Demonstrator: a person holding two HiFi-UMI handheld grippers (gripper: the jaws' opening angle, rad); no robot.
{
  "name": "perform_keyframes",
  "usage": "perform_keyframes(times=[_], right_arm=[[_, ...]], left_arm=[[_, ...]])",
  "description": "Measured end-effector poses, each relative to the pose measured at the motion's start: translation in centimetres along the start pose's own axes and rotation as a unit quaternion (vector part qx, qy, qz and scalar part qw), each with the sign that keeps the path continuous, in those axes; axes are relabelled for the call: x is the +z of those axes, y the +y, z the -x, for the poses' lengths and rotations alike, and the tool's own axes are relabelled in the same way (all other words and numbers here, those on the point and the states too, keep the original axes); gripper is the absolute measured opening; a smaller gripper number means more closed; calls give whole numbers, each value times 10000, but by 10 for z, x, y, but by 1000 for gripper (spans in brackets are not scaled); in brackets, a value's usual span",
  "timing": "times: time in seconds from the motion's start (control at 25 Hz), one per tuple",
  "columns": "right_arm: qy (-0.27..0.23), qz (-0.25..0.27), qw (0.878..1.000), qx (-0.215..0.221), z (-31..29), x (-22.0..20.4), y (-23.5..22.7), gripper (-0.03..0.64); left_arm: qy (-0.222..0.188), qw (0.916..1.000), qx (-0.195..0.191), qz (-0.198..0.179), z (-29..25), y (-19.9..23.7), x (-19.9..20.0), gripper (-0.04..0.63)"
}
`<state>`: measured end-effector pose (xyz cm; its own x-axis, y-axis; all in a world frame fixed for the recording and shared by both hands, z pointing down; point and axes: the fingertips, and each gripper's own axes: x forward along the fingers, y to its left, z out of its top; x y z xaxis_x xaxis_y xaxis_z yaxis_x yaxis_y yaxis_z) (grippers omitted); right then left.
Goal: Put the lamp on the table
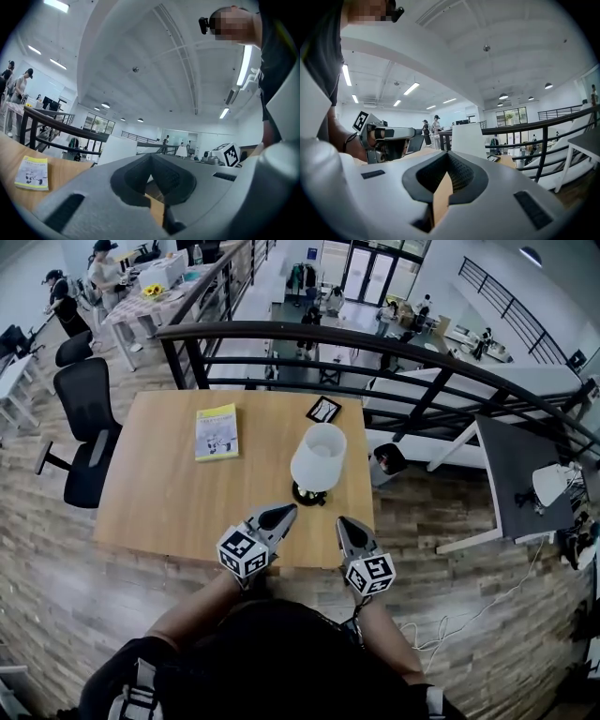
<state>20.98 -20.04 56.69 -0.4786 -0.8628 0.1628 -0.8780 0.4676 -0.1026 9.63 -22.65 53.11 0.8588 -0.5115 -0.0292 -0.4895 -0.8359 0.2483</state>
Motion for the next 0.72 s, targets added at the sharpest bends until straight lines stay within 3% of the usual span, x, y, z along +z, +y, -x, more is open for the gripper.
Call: perform_keyframes(times=[0.32,0.72], right_arm=[[-36,-50,9998,193,74,-9,14,15],[-189,-110,9985,502,119,-10,56,15]], left_arm=[[-56,9998,164,-130,15,-84,-18,8],[-70,9984,512,-215,64,-130,-25,8]])
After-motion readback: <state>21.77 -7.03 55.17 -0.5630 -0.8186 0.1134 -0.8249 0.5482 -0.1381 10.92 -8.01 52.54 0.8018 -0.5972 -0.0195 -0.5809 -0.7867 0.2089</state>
